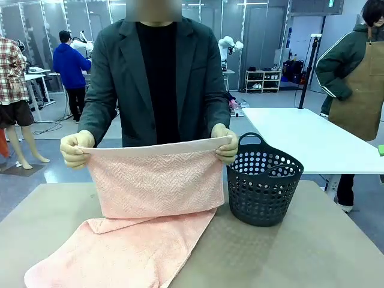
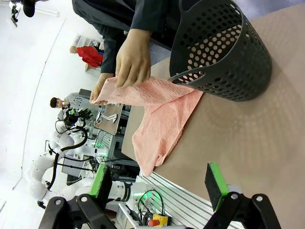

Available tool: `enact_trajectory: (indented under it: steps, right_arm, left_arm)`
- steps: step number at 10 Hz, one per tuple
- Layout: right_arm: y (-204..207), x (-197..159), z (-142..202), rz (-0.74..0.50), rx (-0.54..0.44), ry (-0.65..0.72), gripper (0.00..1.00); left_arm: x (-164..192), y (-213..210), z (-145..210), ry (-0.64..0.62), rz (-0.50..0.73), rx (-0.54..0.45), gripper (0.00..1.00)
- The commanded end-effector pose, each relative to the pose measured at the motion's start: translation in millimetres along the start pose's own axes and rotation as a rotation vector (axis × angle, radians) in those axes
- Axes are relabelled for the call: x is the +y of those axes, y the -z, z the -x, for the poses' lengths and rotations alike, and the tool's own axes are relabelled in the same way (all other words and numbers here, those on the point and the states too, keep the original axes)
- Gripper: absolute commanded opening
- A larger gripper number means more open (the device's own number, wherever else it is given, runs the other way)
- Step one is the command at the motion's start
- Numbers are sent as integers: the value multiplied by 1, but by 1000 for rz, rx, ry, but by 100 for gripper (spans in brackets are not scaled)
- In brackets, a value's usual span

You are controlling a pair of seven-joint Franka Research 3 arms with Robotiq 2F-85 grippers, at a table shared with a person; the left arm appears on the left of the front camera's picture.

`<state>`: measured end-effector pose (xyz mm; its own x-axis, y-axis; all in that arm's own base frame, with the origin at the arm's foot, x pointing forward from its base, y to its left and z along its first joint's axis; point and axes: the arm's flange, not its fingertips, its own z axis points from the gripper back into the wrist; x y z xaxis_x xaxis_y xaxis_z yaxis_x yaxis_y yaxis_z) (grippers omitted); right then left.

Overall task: Fold the towel.
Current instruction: Grab the top end of the 100 cm Hotel Towel extended by the human.

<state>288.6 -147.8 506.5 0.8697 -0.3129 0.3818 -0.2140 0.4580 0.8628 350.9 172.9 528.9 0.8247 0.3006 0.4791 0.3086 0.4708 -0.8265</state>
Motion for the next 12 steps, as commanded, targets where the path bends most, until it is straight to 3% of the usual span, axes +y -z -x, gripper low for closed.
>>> enact_trajectory:
  steps: [1,5,7,9,10,12]
  right_arm:
    - [1,0,-2,-14,-10,-11,100]
    - [0,0,0,0,0,0,100]
    - [0,5,-2,17,-9,-20,100]
    - [-1,42,-16,93,61,-227,100]
    - [8,64,-26,191,132,-334,100]
    - [37,123,-49,334,280,-524,100]
  left_arm:
    - [0,0,-2,12,26,-10,100]
    - [0,0,0,0,0,0,100]
    - [-7,-1,-1,52,-12,23,100]
    - [-51,0,-13,268,-156,82,100]
    - [-71,6,-19,353,-236,135,100]
    - [-129,30,-29,562,-367,303,100]
